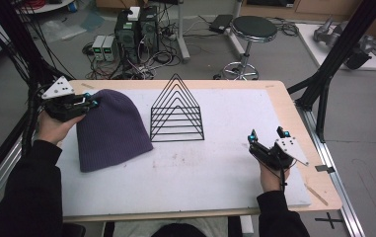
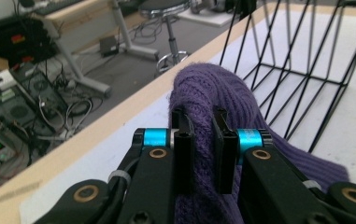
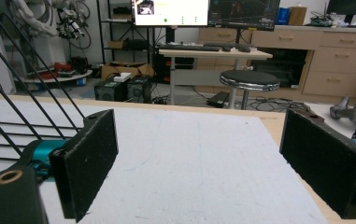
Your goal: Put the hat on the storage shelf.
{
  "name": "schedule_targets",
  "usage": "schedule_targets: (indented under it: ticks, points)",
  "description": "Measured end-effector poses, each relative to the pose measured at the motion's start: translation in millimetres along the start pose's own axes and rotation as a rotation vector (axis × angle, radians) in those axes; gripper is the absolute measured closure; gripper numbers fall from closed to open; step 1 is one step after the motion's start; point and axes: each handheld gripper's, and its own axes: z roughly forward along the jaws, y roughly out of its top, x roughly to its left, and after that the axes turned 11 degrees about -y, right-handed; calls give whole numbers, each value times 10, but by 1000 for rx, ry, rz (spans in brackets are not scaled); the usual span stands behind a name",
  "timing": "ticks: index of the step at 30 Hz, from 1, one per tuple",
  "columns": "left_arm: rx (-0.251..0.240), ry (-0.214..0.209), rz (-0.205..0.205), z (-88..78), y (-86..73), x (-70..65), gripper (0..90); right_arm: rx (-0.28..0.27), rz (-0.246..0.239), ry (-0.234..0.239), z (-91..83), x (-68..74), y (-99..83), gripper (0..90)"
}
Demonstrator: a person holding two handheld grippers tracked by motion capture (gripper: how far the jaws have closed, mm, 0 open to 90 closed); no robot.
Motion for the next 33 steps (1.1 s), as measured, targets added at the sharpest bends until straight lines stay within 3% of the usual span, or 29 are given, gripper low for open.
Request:
schedule_targets:
  ticks: [9, 20, 33]
  points:
    - [-82, -22, 98, -123, 270, -257, 818, 0, -4, 1, 4, 1, 0, 108]
    - [-174, -41, 150, -343, 541, -427, 818, 1, 2, 3, -1, 3, 1, 108]
    - [-228, -103, 236, -489, 784, -718, 815, 1, 6, 5, -2, 3, 1, 108]
